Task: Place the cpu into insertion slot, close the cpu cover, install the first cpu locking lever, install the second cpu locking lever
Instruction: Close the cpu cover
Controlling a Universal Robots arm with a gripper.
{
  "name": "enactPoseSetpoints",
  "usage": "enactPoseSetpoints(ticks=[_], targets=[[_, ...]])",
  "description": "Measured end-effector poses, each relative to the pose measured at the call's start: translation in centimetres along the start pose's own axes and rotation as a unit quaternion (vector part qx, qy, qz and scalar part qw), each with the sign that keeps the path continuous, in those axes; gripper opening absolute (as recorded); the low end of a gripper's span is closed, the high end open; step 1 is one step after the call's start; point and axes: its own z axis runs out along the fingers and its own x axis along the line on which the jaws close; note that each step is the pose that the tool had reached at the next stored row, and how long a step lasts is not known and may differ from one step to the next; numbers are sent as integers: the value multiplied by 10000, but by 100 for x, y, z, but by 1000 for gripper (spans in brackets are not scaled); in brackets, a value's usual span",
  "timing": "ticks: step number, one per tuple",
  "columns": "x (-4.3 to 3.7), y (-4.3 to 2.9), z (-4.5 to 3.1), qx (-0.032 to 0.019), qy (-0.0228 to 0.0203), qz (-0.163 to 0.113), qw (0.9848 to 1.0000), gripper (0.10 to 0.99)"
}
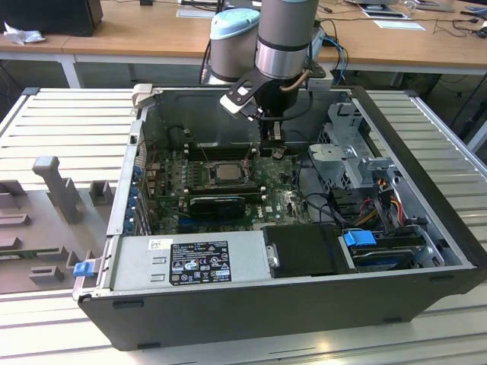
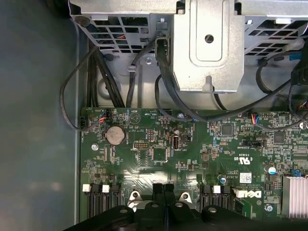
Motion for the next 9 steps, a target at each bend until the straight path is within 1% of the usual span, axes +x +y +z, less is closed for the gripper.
enactPoseSetpoints(ticks=[9], targets=[[0,-23,0,0,0,0,10000,106]])
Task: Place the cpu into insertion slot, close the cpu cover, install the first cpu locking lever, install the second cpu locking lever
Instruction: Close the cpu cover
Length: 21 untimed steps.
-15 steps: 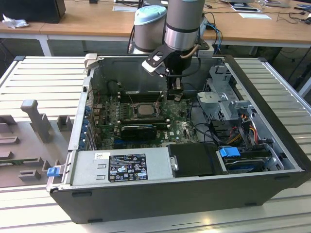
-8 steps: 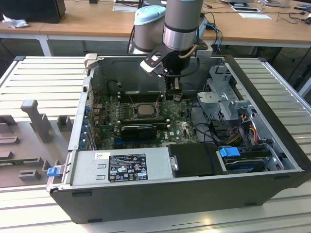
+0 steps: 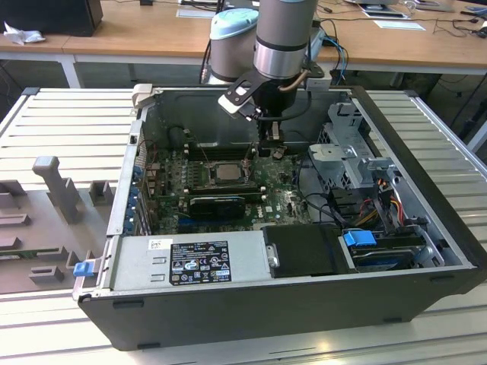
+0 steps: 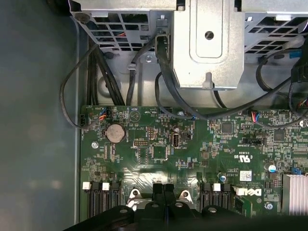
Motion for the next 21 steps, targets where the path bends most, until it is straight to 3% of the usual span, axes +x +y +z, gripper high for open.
enactPoseSetpoints(ticks=[21], targets=[[1,-78,-1,0,0,-1,10000,106]])
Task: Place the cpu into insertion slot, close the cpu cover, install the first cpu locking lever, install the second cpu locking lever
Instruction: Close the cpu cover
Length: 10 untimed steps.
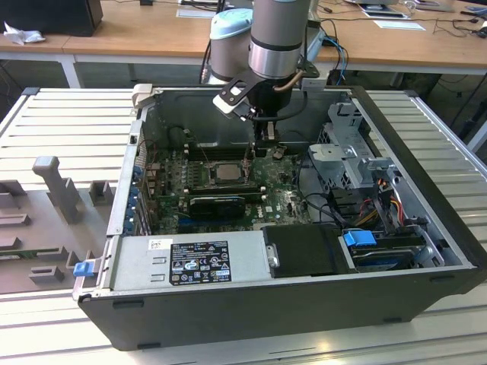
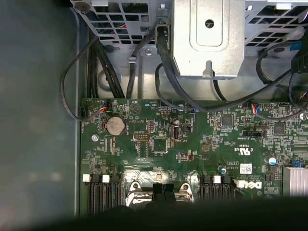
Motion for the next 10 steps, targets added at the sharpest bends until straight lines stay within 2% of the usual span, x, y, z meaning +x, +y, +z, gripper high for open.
enactPoseSetpoints(ticks=[10], targets=[[1,-59,0,0,0,0,10000,106]])
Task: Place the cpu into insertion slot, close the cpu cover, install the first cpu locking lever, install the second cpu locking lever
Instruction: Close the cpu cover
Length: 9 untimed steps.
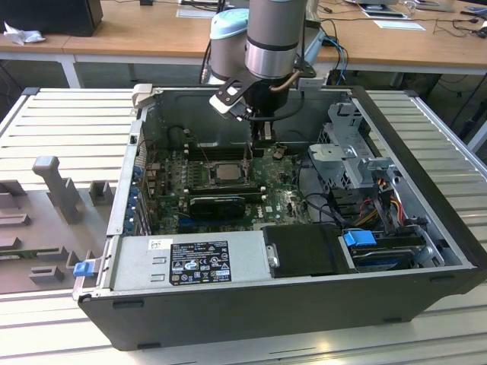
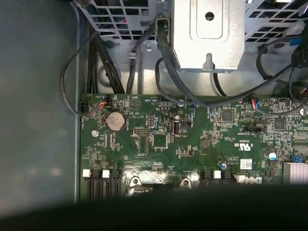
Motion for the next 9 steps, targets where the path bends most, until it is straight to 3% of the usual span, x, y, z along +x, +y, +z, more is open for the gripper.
enactPoseSetpoints(ticks=[5,9], targets=[[0,-34,0,0,0,0,10000,106],[1,-118,-1,0,1,0,10000,106]])
